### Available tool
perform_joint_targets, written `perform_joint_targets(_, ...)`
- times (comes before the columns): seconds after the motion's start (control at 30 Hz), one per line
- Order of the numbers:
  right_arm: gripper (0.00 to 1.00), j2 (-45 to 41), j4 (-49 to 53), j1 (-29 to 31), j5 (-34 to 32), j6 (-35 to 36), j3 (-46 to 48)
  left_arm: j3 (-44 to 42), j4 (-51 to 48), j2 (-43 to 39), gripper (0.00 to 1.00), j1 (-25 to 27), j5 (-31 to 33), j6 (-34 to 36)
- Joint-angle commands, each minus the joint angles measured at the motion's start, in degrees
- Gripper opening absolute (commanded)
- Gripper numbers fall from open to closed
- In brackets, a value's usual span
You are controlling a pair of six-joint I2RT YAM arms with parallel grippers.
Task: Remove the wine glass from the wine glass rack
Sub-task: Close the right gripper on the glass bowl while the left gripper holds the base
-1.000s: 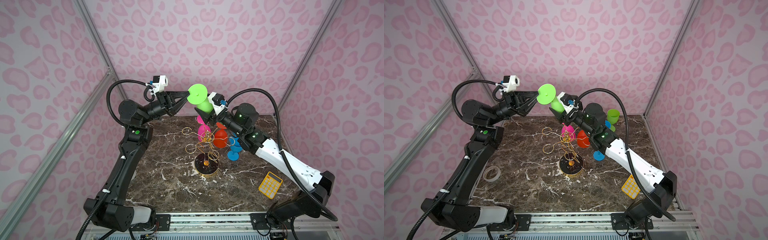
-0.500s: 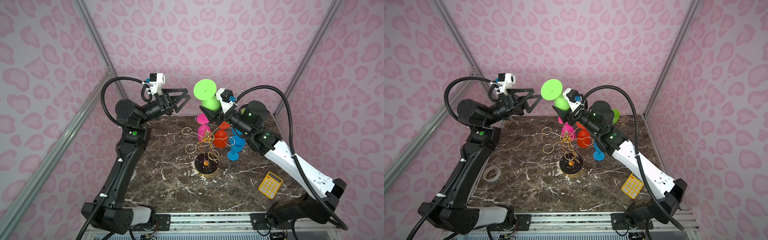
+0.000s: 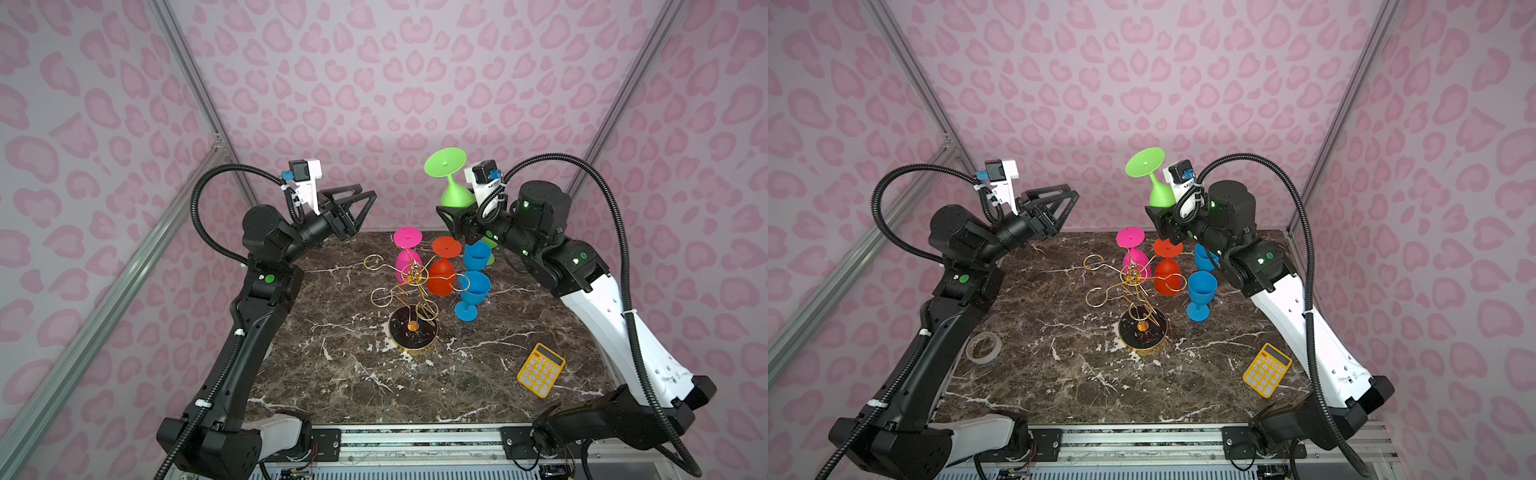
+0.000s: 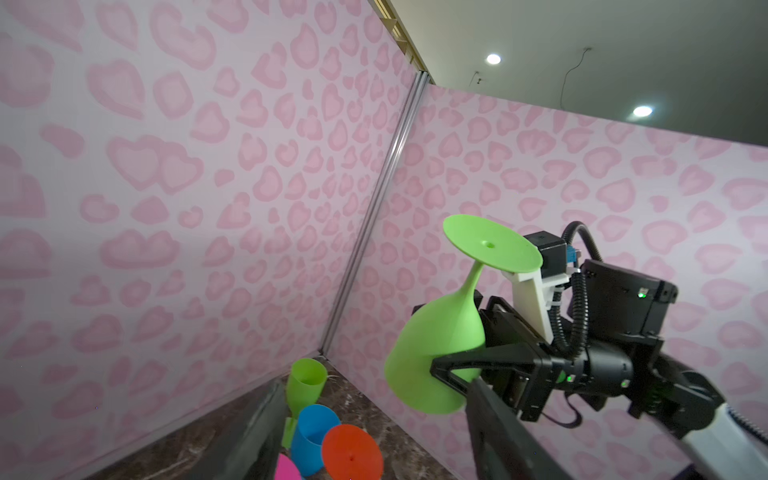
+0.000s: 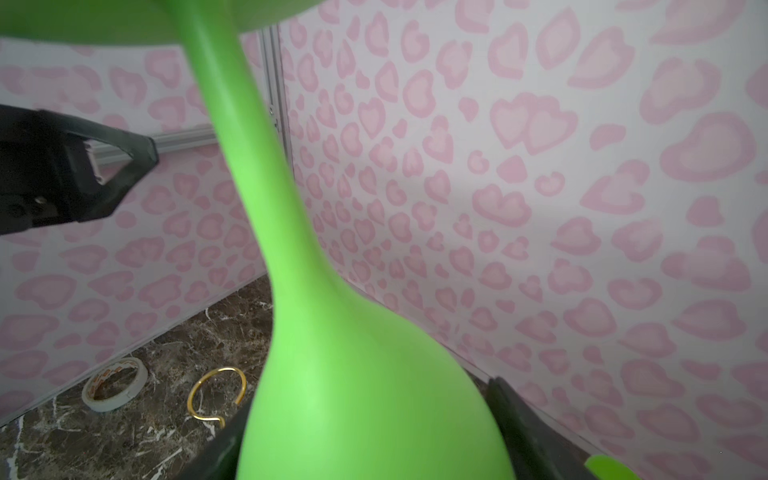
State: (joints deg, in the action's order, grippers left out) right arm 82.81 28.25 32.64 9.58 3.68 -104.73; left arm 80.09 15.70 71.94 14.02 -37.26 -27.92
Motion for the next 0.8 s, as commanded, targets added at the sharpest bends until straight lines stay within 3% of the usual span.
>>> perform_joint_targets(0.0,0.74,2.0,7.1,-0.6,2.3,-1.2,-2.2,-2.2,1.5,-1.1,0.66,1.8,7.6,24.5)
perform_joint_targets(0.13,0.74,4.7,10.8,-0.6,4.9,-1.1,-5.7,-5.4,3.8,-1.5,0.64,3.9,8.2,40.9)
perform_joint_targets(0.37,0.72,6.8,13.5,-0.1,6.7,-1.7,-7.1,-4.7,4.5,-0.2,0.55,5.0,6.7,56.2)
perform_joint_targets(0.77,0.72,8.8,16.4,4.1,6.8,-0.8,-8.7,0.0,3.1,3.3,0.5,6.6,2.0,64.0)
